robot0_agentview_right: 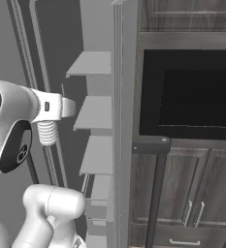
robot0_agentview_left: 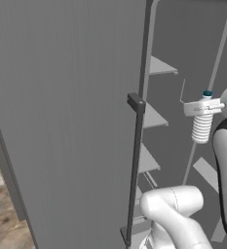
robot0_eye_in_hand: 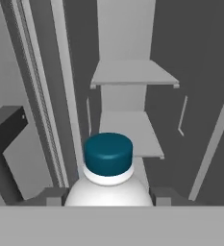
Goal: Take the bottled waters from the counter and place them in the freezer to freeze. Close the freezer door after placing the bottles.
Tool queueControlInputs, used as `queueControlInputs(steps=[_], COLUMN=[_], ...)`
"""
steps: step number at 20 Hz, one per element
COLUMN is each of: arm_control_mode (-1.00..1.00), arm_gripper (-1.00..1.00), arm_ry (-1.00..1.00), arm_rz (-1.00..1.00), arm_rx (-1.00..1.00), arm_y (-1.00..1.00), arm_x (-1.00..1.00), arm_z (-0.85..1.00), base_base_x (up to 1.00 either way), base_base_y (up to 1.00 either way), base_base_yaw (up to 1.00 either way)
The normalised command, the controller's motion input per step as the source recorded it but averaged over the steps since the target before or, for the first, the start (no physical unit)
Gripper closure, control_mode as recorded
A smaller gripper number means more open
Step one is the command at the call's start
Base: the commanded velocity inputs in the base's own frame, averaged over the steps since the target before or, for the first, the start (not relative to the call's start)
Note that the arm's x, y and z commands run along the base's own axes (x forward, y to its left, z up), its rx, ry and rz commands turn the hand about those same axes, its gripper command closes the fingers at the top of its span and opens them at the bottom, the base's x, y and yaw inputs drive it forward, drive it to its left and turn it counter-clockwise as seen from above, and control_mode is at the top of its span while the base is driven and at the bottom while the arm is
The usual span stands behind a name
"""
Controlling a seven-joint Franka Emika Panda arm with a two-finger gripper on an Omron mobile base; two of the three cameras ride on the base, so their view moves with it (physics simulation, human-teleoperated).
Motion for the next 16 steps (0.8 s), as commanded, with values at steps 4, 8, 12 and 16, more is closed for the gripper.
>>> queueControlInputs(steps=[4, 8, 12, 16], arm_control_mode=[-1.0, -1.0, -1.0, -1.0], arm_gripper=[1.0, 1.0, 1.0, 1.0], arm_ry=[0.0, -0.01, 0.0, -0.05], arm_rz=[0.0, 0.0, 0.0, 0.04], arm_rx=[0.0, 0.0, 0.0, 0.0], arm_y=[-0.23, -0.28, -0.23, 0.0], arm_x=[0.57, 0.49, 0.46, 0.13], arm_z=[0.07, 0.14, 0.12, 0.05], base_base_x=[0.0, 0.0, 0.0, 0.0], base_base_y=[0.0, 0.0, 0.0, 0.0], base_base_yaw=[0.0, 0.0, 0.0, 0.0])
